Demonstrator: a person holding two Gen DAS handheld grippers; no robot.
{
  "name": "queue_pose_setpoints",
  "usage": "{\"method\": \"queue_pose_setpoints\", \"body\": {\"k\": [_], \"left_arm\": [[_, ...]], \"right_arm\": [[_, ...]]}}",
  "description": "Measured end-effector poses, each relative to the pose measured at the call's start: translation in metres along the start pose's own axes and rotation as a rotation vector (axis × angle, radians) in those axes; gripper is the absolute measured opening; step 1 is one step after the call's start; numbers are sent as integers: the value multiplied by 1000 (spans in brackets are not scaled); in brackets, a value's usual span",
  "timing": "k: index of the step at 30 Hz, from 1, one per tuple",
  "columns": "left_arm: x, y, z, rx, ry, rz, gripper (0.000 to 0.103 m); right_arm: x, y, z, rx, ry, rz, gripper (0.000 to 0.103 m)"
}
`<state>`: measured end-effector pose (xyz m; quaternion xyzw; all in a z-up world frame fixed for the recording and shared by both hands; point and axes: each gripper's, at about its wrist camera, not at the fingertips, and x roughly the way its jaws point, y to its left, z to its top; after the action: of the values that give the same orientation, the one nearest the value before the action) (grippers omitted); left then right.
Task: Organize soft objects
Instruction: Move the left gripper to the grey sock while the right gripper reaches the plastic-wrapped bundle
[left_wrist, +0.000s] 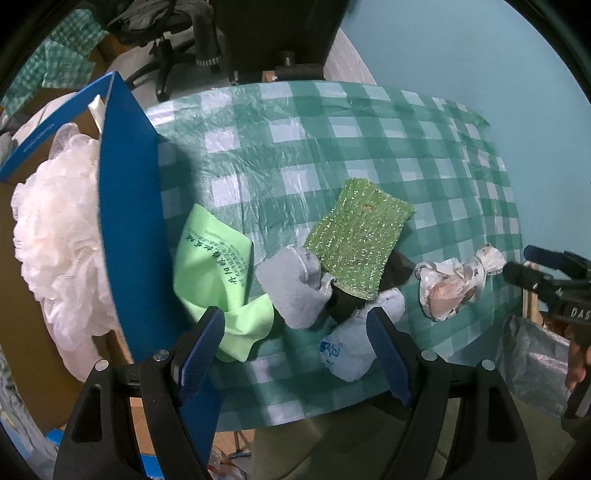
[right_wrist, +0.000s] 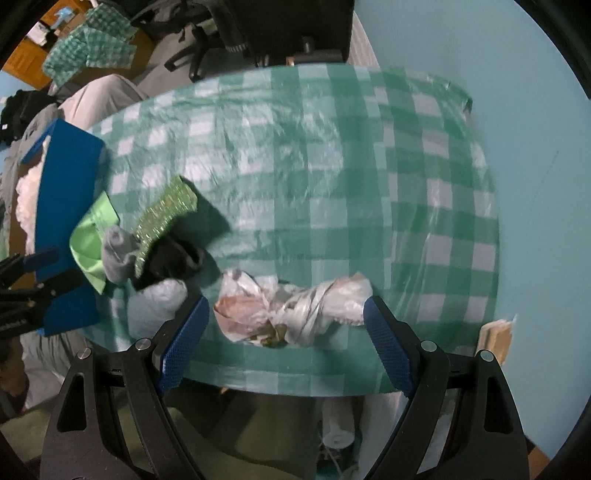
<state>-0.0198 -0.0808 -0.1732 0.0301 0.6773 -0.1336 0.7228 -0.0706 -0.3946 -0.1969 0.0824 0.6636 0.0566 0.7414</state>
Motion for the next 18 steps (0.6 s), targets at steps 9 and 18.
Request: {"method": "queue_pose_setpoints", "body": {"k": [9,18], "left_arm": [[22,-6,4,24,21,10,81],[44,-6,8,34,42,18,81]], "right_arm": [[32,3,-11,8,45,4,85],[58,7,-16,-10,81,-9,86]]}}
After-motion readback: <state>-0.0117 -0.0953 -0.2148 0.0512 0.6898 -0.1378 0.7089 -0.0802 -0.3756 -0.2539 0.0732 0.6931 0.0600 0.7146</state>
